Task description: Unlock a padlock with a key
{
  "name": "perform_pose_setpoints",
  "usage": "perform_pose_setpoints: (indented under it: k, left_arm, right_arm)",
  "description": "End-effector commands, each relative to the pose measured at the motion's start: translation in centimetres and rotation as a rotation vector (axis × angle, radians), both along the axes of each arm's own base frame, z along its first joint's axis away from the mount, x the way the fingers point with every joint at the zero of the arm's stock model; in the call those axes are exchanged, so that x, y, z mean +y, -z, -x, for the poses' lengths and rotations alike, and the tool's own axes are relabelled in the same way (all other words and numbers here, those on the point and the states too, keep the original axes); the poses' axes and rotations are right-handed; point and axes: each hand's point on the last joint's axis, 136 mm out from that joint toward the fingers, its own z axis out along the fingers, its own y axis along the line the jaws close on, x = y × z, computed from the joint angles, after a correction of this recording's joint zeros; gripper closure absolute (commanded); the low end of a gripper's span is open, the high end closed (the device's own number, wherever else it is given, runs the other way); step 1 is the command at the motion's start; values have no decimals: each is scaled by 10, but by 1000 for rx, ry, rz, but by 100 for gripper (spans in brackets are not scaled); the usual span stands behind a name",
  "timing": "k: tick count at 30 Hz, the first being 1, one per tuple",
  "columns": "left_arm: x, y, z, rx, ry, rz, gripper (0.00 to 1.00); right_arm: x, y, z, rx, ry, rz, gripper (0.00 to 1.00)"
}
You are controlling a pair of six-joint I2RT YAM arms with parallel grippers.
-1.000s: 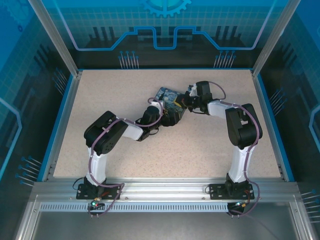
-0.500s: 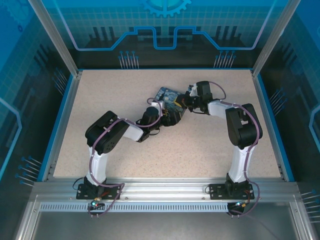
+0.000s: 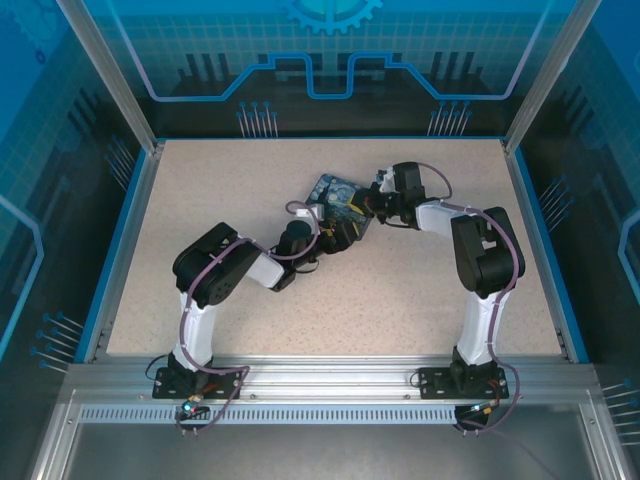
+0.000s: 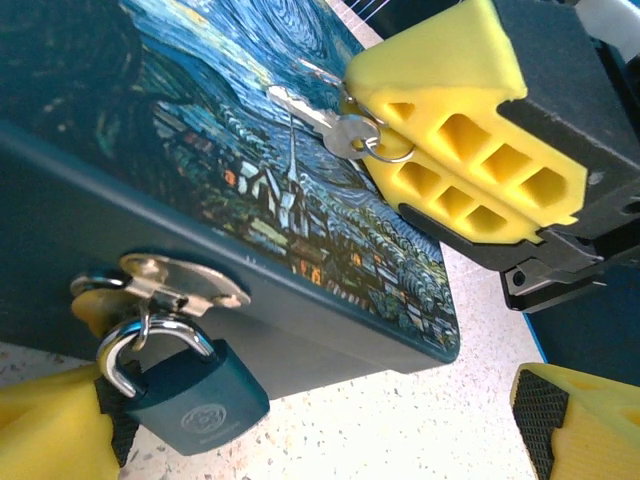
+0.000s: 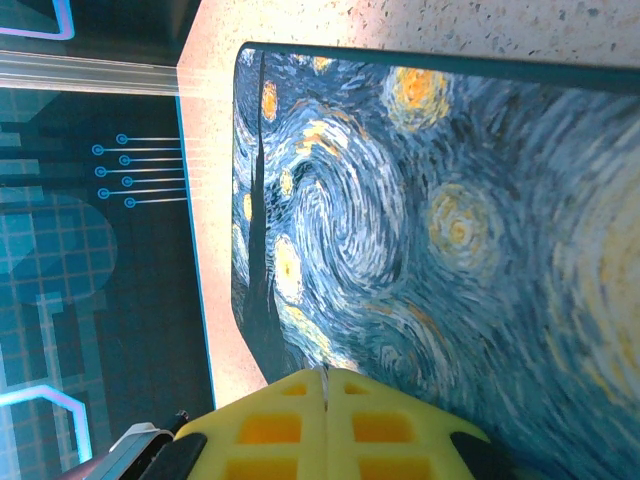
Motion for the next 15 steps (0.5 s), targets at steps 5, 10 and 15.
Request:
perform_pose_setpoints:
  k: [5,10,15]
  left_arm:
    - [-1,-14,8,-25,9,62,7]
    - [3,-13,9,-29,-7,71,9]
    - [3,-15,5,-33,-24,75,9]
  right_arm:
    - [-12,59,24,173,4,75,100]
    - [-13,60,25,176,4,76,100]
    - [-13,60,24,174,5,78,100]
